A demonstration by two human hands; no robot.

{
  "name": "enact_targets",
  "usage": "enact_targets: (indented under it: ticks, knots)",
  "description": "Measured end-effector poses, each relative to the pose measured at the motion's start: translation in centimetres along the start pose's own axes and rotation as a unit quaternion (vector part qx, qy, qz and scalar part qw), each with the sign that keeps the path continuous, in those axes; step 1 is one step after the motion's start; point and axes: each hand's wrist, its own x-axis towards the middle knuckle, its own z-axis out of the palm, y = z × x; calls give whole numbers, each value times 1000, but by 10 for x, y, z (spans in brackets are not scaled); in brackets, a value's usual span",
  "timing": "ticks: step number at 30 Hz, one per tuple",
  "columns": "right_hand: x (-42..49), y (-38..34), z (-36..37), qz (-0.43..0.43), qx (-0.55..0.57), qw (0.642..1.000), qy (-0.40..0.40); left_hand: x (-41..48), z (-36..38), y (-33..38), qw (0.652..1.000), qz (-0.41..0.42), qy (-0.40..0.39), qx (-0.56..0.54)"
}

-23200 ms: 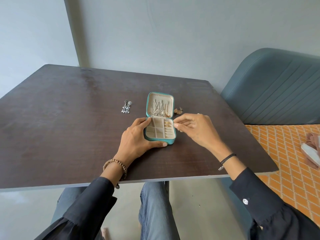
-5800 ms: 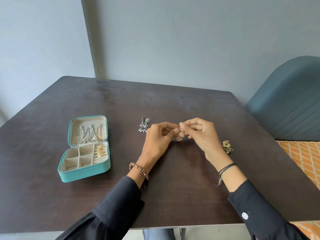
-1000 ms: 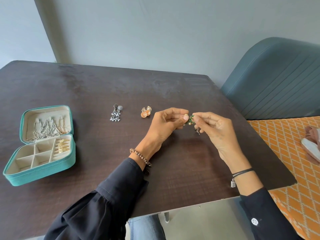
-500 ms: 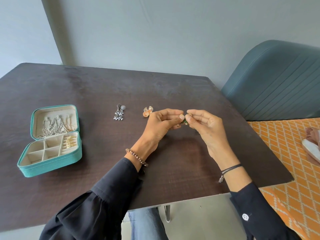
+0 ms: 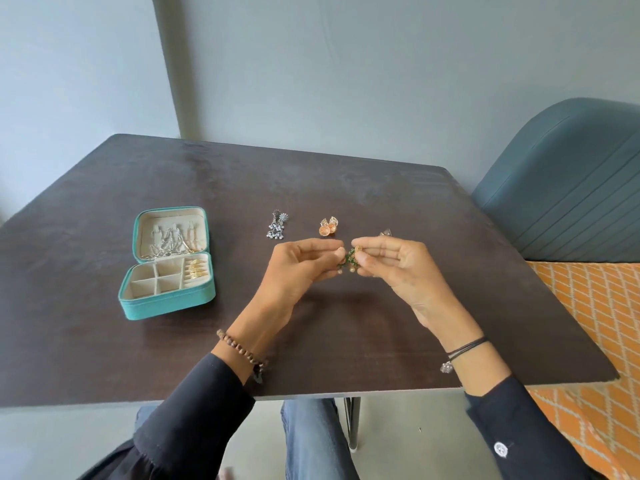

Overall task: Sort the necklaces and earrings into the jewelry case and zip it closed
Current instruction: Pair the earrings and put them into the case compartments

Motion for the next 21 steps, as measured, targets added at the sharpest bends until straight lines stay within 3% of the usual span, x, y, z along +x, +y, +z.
enact_targets:
  ticks: [4,8,13,21]
  knots:
    - [4,11,35,11,-24,999,-34,-12,-29,-8,988,44,90,121]
    - [13,16,66,11,-65,997,-34,-14,-45,-12,940,94,175,279]
    - [27,13,88,-3,-129,991,-15,-10,-46,-10,901,110,249,338]
    - [41,14,96,-6,-200,980,-5,-6,-50,-11,885,118,266,362]
